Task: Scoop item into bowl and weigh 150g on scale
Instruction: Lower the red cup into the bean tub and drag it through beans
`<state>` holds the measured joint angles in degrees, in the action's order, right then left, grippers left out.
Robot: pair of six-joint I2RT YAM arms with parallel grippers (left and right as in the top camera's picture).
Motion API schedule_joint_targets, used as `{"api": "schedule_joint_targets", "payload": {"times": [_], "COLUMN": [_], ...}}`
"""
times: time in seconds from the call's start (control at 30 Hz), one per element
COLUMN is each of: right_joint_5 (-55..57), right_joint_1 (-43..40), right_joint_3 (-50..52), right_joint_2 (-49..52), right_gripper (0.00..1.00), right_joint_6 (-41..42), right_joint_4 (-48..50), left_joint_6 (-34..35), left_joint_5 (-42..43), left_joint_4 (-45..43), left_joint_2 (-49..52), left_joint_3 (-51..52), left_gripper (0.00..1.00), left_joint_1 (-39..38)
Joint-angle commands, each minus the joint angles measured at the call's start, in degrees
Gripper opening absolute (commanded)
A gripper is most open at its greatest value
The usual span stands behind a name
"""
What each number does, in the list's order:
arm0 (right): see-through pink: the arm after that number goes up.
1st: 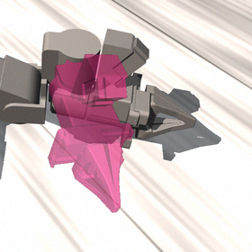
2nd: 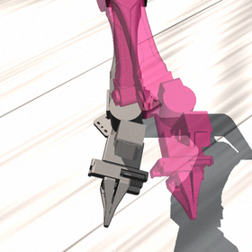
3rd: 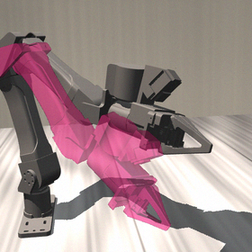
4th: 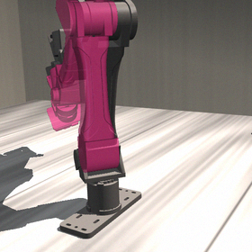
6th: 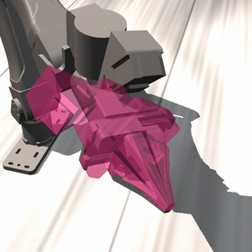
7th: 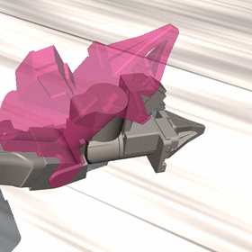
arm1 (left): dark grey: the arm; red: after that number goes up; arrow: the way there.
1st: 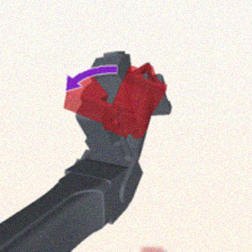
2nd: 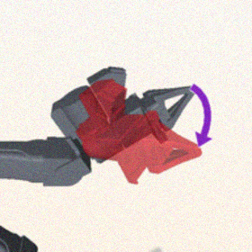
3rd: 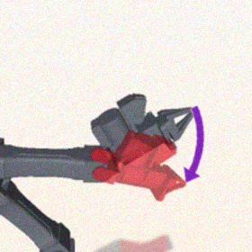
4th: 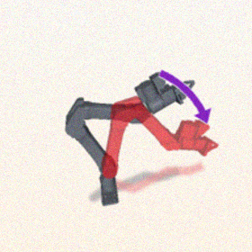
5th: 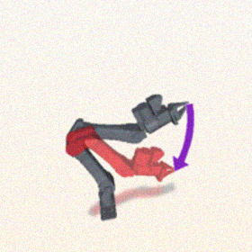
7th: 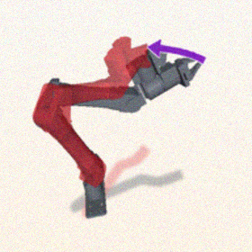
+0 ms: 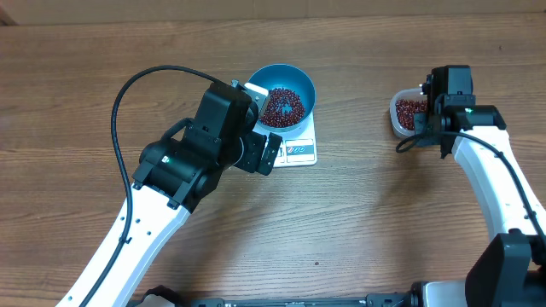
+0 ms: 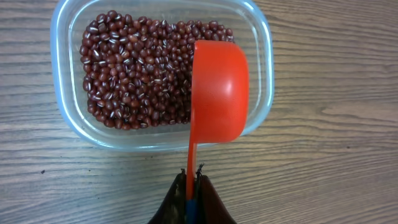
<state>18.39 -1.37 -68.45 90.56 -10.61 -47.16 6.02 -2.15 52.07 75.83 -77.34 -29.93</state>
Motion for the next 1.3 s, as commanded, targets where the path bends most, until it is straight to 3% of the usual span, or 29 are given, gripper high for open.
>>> {"api": "schedule_joint_targets", "payload": {"times": [0.0,0.3,0.7,1.27], "right_joint_5": [0.20,0.24,6.25,-13.20], "right_joint_1": [0.00,-0.07,-1.05,-4.50], "right_joint_3": [-0.20,-0.17,-0.17,-0.17], "right_joint_2": [0.33,3.37,6.60,6.64], "right_gripper": [0.04,0.04,0.04,0.04], "right_joint_6": [-0.68,-7.52,-7.48,-5.25], "right_joint_4": [1.53,5.46,5.92,3.78], "left_joint_6": [0.20,0.20,0.20,0.20], "left_joint_5": [0.28,0.28,0.28,0.28], "left_joint_4": [-0.22,-0.22,-0.22,-0.22], "left_joint_2": [0.37,0.37,0.37,0.37], "left_joint_3": [-0.92,-0.92,-0.92,-0.92], "left_gripper": [1.00,1.00,1.00,1.00], "left_joint_1": [-0.15,-0.15,-0.15,-0.15]}}
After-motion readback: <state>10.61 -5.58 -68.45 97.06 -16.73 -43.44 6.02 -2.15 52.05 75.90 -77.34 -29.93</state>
